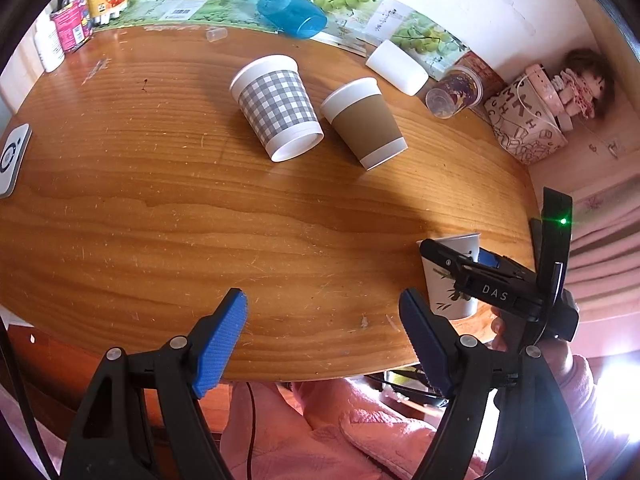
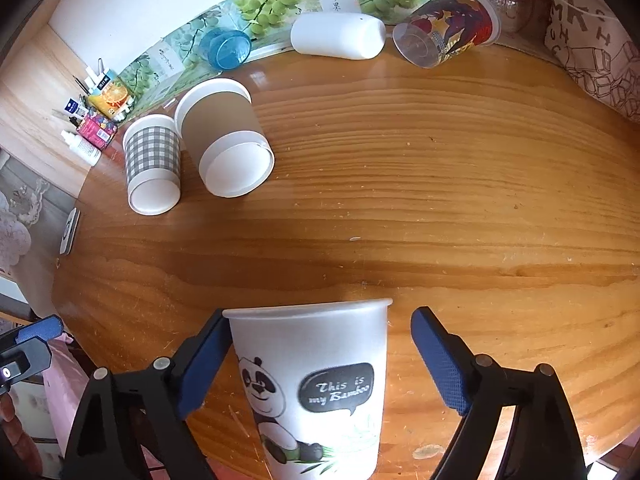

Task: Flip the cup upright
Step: 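Close the right tool on the cup while the left tool opens and releases it, then set the cup rim-up on the desk with the right tool and open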

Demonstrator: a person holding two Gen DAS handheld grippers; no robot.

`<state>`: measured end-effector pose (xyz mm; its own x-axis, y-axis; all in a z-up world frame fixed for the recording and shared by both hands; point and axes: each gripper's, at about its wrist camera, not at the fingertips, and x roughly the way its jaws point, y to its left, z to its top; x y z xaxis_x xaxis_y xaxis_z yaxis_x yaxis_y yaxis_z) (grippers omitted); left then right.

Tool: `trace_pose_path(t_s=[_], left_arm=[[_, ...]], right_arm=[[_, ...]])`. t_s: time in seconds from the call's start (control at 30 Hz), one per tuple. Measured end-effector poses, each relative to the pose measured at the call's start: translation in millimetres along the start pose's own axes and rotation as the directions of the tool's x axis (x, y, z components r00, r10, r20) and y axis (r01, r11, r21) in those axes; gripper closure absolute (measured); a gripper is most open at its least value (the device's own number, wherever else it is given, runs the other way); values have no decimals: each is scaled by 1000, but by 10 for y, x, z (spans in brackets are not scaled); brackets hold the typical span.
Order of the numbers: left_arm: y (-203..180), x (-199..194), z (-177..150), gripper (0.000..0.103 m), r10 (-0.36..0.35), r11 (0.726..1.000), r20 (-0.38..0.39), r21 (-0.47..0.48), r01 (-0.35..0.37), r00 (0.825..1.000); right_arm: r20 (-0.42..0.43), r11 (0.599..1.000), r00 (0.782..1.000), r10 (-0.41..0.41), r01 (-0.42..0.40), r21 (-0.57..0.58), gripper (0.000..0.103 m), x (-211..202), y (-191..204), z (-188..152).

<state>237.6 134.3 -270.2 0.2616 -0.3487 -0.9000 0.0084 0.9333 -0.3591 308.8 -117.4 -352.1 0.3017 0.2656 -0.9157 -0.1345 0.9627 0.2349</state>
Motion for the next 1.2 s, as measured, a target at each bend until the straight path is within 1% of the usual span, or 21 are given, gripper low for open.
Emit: trace_pose_path(t_s=[0.13, 0.23, 0.47, 0.57, 0.7, 0.83, 0.93, 1.2], left_arm=[[30, 9, 36, 22, -2, 999, -19, 35, 3, 1000], [40, -7, 51, 22, -12, 998, -23, 62, 13, 1000], [-5, -29, 66, 22, -7, 990, -24, 139, 10, 1000], [-22, -37, 67, 22, -9, 986, -23, 165, 13, 1000], [-29, -64, 61, 22, -3, 982, -18, 188, 7, 1000], [-19, -86, 42, 22, -2, 981, -12, 194, 4, 1000], [-11, -100, 24, 22, 1, 981, -10, 194, 1, 1000], [-15, -127, -25, 22, -1, 980, -8, 200, 3, 1000]], right_arm=[[32, 1000, 999, -7, 6, 21, 26, -57, 32, -4], [70, 999, 997, -21, 19, 28, 28, -122, 66, 1], [169, 998, 984, -59, 56, 21, 28, -280, 150, 36], [217, 998, 975, -56, 58, -3, 28, -370, 211, 74], [264, 995, 962, -75, 88, -39, 28, -458, 306, 115], [281, 994, 956, -80, 99, -55, 29, -495, 364, 92], [283, 994, 956, -74, 92, -51, 29, -495, 379, 47], [279, 998, 958, -62, 62, 10, 29, -534, 341, -100]])
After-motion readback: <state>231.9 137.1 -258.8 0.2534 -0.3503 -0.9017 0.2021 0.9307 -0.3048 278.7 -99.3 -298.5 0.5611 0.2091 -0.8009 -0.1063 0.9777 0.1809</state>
